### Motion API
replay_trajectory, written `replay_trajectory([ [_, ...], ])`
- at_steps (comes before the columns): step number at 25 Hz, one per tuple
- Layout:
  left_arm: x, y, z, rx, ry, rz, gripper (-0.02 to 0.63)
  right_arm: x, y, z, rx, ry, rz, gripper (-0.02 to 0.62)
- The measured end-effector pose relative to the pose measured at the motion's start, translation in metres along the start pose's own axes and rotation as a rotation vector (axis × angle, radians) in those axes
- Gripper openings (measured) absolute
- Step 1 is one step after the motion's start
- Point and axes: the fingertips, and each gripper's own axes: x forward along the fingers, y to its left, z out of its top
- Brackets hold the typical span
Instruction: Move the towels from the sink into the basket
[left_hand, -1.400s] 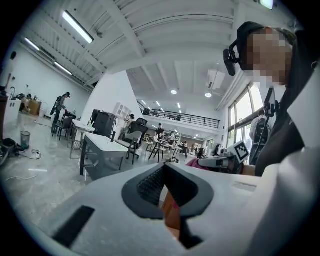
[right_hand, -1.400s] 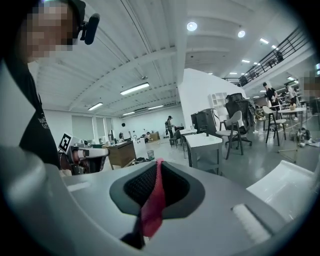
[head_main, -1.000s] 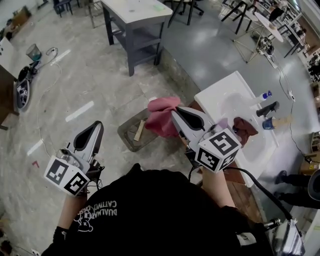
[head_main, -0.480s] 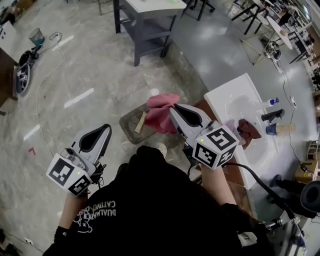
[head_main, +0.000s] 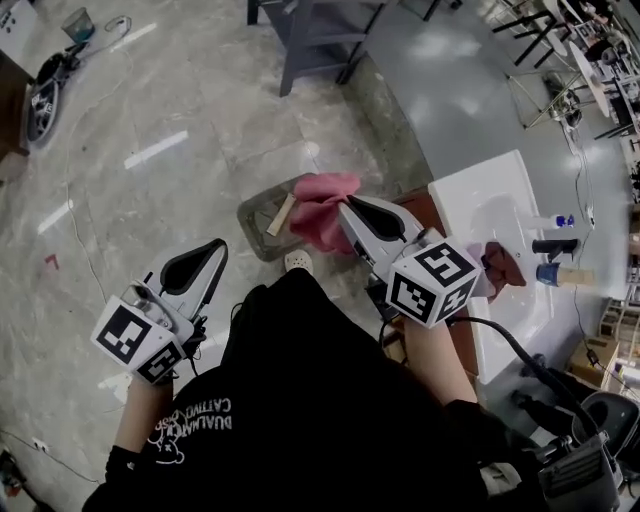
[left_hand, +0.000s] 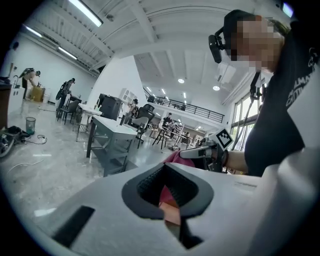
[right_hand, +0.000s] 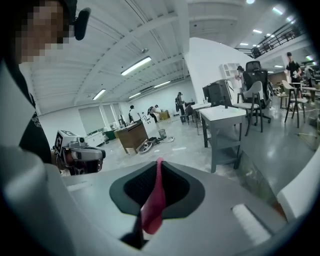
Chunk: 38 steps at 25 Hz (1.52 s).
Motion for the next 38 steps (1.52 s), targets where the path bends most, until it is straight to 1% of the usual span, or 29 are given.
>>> replay_trajectory([
  [4,0.018,0.012,-0.013,-0.028,0.050,0.024,0.002,0.020,-0.015,-0.015,0.020,0.047,0.031,0.032],
  [9,0.048,0.028,-0.013,-0.059,0.015,0.014,0.003,0.050,-0.033,-0.029,0.071,0.094,0.084,0.032],
  [12,0.073,0.039,-0.021,-0.087,0.028,0.025,0.003,0.069,-0.052,-0.045,0.104,0.141,0.116,0.032],
  [15,0.098,0.053,-0.035,-0.109,0.068,0.050,0.002,0.092,-0.073,-0.062,0.160,0.190,0.154,0.032],
  [18,0.121,0.064,-0.053,-0.157,0.100,0.068,0.003,0.112,-0.090,-0.082,0.211,0.253,0.198,0.032],
  [22,0.150,0.088,-0.075,-0.200,0.117,0.105,0.003,0.142,-0.114,-0.109,0.213,0.343,0.228,0.032],
  [27,0.178,0.101,-0.111,-0.213,0.141,0.146,0.002,0.169,-0.134,-0.160,0.226,0.451,0.243,0.031],
  [31,0.197,0.113,-0.138,-0.286,0.164,0.196,0.003,0.188,-0.149,-0.201,0.253,0.538,0.263,0.031],
  [33,0.207,0.126,-0.151,-0.284,0.159,0.210,0.003,0.203,-0.159,-0.222,0.259,0.563,0.257,0.032],
  [35,0.215,0.134,-0.173,-0.270,0.170,0.232,0.002,0.216,-0.171,-0.247,0.269,0.588,0.247,0.032],
  [38,0.220,0.142,-0.212,-0.289,0.227,0.279,0.002,0.230,-0.186,-0.285,0.294,0.639,0.235,0.031],
])
